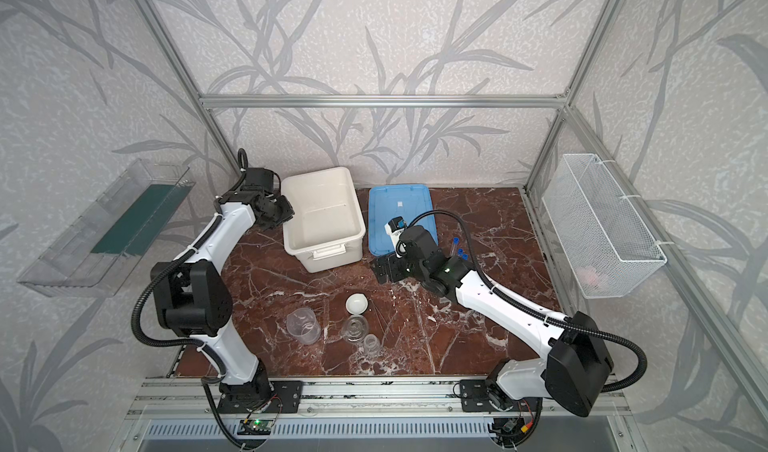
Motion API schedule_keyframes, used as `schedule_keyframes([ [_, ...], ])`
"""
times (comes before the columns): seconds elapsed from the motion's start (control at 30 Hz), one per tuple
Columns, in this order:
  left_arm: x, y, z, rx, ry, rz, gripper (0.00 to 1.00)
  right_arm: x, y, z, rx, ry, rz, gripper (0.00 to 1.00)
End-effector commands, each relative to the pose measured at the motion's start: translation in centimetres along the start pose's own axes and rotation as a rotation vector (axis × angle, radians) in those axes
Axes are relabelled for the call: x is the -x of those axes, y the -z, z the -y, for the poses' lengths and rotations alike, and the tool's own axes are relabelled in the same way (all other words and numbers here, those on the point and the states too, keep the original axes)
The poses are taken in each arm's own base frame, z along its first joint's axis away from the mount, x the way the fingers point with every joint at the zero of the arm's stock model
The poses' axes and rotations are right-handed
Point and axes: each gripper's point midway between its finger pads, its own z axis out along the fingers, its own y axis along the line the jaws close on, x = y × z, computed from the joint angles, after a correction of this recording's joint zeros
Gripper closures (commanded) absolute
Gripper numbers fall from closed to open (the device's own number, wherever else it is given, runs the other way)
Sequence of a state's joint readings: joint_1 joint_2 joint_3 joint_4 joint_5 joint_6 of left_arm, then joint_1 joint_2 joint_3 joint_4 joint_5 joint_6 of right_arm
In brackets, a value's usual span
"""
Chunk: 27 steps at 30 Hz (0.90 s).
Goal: Organize the chemistry lab equipment
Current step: 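Close the left gripper on the white tub's side wall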
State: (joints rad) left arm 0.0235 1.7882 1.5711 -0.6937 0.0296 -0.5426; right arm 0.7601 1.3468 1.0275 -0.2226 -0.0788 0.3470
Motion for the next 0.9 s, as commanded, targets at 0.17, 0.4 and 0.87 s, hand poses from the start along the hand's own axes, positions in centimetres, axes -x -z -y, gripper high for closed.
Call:
schedule_keyframes([
  [0.17,-2.0,0.8,-1.1,0.018,0.037,-0.042,0.79,0.6,0.6,-0.3,-0.002,0.016,0.021,0.01],
  [0.4,-2.5,2.4,-0.9,-0.036,0.089,-0.018,0.8,0.6,0.8,-0.3,0.0,0.014,0.026,0.01],
  [0.87,-4.3,5.9,-0.3,-0.211,0.419,0.136,0.88,0.8,0.7,-0.6,0.02,0.0,0.043,0.01],
])
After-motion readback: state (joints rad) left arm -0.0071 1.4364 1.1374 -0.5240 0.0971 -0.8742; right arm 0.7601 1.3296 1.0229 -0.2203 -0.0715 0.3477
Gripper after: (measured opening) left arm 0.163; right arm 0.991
